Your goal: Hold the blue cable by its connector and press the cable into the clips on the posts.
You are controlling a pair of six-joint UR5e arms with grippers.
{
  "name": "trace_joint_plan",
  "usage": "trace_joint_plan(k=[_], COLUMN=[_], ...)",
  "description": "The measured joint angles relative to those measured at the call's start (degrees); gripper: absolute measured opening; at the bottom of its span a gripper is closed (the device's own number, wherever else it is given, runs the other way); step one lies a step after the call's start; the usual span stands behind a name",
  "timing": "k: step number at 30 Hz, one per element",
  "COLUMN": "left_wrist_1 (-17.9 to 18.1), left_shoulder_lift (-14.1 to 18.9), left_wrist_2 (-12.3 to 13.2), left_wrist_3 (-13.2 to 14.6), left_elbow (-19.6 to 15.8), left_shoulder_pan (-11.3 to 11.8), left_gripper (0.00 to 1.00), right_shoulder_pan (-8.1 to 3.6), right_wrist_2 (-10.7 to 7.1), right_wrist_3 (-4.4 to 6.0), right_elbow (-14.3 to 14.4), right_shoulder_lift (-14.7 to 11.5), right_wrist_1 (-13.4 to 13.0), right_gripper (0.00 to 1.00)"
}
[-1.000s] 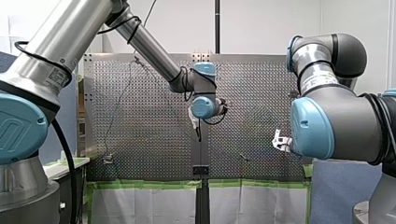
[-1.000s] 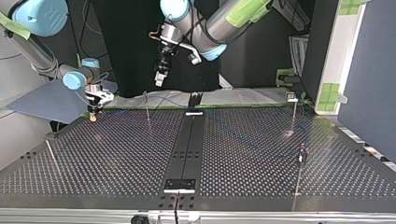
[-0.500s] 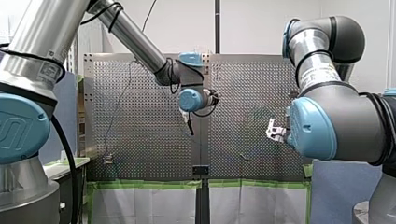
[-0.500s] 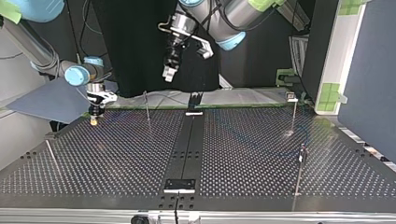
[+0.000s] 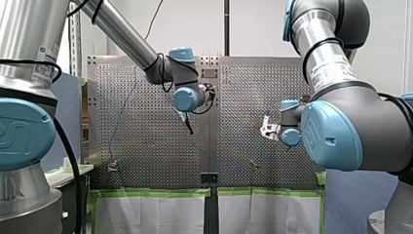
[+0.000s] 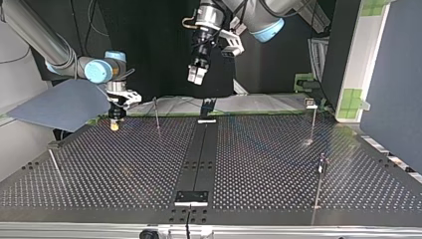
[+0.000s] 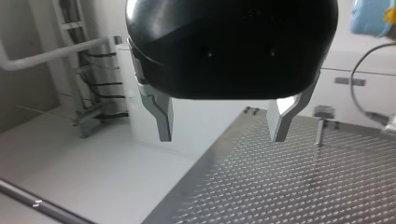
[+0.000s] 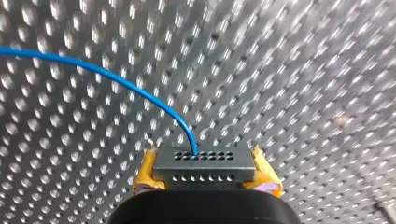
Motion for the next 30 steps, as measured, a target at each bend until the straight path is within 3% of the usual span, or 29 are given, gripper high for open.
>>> trace_joint_plan(k=[5, 12, 19, 24, 30], left_wrist_1=[1.3, 4.0, 6.4, 5.8, 6.2], left_shoulder_lift=[0.7, -2.9, -6.7, -8.6, -9.0], left_wrist_2=[-0.1, 0.4, 0.2, -2.0, -5.5], left_wrist_3=[0.1, -0.1, -0.9, -0.5, 0.6], left_elbow=[-2.7, -7.0, -10.8, -13.7, -17.2], left_shoulder_pan=[0.9, 1.8, 2.1, 2.8, 3.9], left_gripper=[1.00, 1.00, 1.00, 1.00, 1.00], right_shoulder_pan=[2.85, 7.09, 10.54, 13.16, 16.62], right_wrist_2=[2.83, 7.10, 10.55, 12.70, 13.68], right_wrist_3=[-0.40, -0.58, -0.90, -0.60, 0.03], right_elbow=[2.8, 7.1, 10.5, 13.2, 16.6], right_shoulder_lift=[-2.9, -7.1, -10.6, -13.2, -16.6], right_wrist_1=[-0.1, -0.3, -0.6, -2.7, -6.0], right_gripper=[0.00, 0.00, 0.00, 0.00, 0.00])
